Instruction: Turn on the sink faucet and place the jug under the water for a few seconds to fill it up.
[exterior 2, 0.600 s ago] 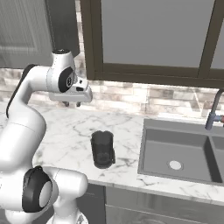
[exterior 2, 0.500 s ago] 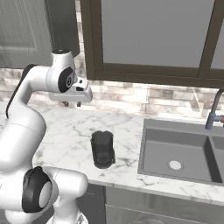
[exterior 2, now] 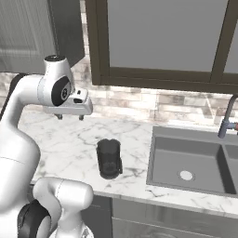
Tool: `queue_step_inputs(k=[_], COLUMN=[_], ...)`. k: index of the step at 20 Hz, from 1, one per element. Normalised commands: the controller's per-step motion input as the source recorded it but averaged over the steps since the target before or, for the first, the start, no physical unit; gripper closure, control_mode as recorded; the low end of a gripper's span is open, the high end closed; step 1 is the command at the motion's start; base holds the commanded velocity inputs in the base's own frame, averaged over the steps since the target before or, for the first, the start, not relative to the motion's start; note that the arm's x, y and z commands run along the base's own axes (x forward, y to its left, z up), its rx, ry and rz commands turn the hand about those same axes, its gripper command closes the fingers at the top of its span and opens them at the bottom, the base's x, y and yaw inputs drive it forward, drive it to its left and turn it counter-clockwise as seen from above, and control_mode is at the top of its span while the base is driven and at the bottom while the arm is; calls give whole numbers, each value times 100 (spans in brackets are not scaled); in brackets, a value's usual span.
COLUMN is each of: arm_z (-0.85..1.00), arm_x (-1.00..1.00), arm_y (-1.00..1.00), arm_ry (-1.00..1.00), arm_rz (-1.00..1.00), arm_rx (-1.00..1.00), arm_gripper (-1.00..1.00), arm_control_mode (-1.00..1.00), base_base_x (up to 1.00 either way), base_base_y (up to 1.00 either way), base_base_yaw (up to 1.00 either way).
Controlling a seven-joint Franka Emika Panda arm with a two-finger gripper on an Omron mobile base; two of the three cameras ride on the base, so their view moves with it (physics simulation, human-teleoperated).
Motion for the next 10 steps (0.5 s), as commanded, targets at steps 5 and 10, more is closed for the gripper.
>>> queue_step_inputs(k=[5, 10], arm_z=[0, -3], arm_x=[-1, -18], arm_y=[0, 0], arm_ry=[0, 0], arm_rz=[0, 0], arm_rx=[0, 0], arm_gripper=[-100, -100], arm_control_mode=[-100, -100], base_base_x=[0, 0], base_base_y=[0, 0], base_base_yaw=[0, 0])
